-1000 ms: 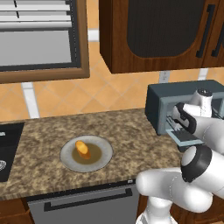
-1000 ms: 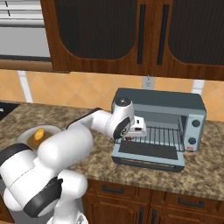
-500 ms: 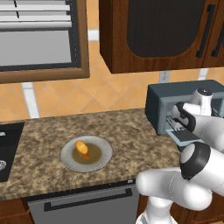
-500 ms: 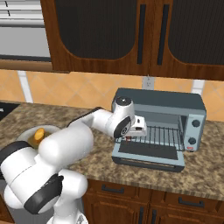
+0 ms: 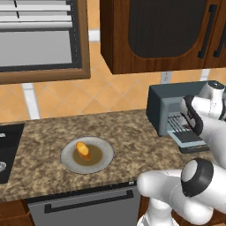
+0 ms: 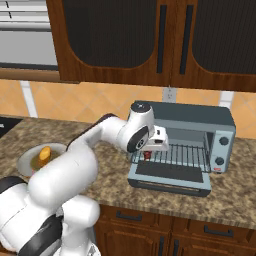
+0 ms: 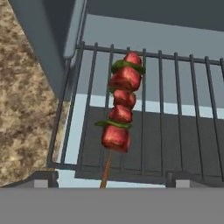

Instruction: Pick up the kebab skewer and baguette bread, and place them inside the toaster oven. Close the toaster oven door and start by setting the timer.

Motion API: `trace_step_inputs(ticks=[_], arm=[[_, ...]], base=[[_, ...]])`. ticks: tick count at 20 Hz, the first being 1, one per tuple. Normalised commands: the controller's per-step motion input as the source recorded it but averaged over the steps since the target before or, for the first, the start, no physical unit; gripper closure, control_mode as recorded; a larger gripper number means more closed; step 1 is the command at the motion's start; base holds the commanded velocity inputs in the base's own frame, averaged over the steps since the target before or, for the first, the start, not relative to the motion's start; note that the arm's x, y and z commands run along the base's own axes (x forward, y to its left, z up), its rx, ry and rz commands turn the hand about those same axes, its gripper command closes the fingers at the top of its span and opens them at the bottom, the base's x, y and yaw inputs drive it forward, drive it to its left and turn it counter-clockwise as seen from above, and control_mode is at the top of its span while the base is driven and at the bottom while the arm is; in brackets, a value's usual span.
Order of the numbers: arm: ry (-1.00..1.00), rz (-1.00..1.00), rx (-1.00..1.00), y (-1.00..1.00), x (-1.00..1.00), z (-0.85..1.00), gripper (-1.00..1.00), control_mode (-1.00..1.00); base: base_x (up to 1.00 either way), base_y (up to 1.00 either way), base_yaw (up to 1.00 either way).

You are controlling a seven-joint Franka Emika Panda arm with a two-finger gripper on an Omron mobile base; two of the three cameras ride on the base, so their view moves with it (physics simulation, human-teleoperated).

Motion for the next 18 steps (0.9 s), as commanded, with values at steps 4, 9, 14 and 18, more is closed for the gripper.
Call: trace_step_inputs(ticks=[4, 9, 14, 18], arm=[[0.0, 0.0, 0.0, 0.62, -1.0, 0.37, -1.0, -1.0], [0.08, 0.0, 0.0, 0.97, -0.98, 0.19, -1.0, -1.0], [0.0, 0.0, 0.0, 1.0, -0.9, 0.0, -1.0, -1.0], [0.0, 0.0, 0.01, 1.0, -0.33, 0.0, -1.0, -1.0]], base=[[0.0, 0.0, 0.0], [0.0, 0.0, 0.0], [0.0, 0.0, 0.0], [0.0, 0.0, 0.0]])
